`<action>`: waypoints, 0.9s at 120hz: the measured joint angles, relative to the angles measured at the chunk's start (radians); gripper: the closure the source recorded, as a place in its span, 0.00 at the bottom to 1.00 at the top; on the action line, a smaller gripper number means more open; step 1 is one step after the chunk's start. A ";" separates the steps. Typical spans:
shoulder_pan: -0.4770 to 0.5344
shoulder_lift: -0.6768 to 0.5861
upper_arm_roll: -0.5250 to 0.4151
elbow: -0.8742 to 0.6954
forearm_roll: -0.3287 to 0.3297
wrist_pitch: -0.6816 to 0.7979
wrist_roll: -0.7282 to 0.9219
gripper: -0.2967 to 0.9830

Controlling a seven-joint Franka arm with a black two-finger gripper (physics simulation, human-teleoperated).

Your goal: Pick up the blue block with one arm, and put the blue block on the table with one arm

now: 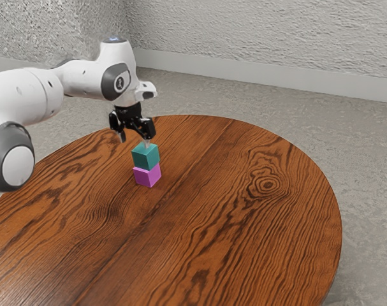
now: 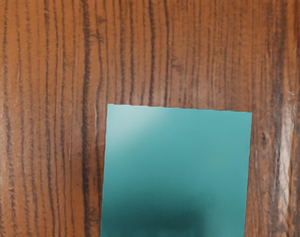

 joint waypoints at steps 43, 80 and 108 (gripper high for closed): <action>-0.007 0.080 0.003 0.044 -0.007 -0.004 0.002 0.23; -0.006 0.105 0.001 0.055 -0.011 -0.001 0.003 0.23; -0.001 0.140 0.002 0.111 -0.014 0.000 0.006 0.23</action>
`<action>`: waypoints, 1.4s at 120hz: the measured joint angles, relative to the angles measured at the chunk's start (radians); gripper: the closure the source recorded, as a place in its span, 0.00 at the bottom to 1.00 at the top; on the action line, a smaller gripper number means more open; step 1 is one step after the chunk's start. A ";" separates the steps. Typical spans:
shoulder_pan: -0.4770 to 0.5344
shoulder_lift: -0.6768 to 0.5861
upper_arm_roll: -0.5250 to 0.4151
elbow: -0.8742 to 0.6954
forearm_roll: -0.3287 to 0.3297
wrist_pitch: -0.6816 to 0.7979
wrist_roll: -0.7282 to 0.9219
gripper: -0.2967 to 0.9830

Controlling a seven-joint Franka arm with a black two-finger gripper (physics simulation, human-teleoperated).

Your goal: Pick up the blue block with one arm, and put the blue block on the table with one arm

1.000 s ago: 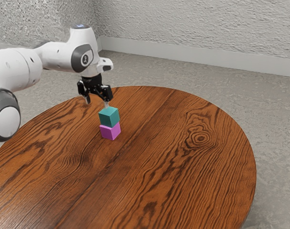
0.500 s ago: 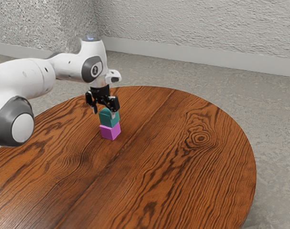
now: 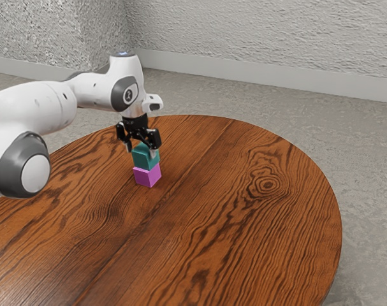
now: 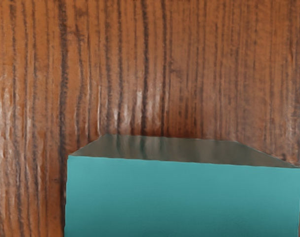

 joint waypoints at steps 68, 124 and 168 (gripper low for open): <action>-0.007 0.033 -0.003 0.043 -0.002 -0.007 0.001 0.42; -0.018 0.002 -0.011 0.043 0.006 -0.030 -0.005 0.51; -0.126 0.028 -0.014 0.069 0.004 -0.027 -0.014 0.50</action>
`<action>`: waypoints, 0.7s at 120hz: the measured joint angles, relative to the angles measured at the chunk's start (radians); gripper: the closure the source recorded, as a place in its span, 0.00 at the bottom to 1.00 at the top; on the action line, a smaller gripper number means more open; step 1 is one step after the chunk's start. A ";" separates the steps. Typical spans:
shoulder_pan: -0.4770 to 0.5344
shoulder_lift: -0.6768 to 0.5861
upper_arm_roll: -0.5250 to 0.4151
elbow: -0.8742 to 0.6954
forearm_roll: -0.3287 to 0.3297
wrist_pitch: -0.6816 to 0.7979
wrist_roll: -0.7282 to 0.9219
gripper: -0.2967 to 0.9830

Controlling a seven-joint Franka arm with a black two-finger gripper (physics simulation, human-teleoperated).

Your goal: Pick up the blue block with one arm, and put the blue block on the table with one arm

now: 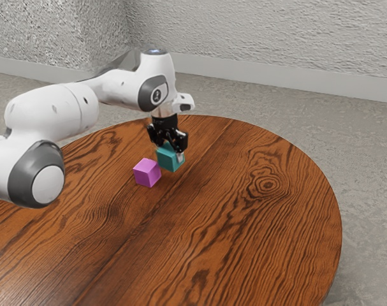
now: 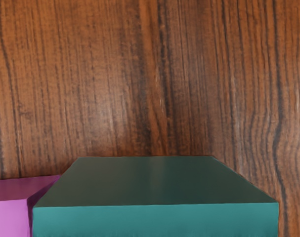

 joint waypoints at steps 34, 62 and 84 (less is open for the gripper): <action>-0.010 0.032 -0.003 -0.001 -0.014 0.013 -0.007 0.44; -0.007 -0.012 -0.008 -0.006 -0.032 0.012 -0.006 0.30; -0.009 -0.054 -0.012 -0.012 -0.031 0.007 -0.001 0.26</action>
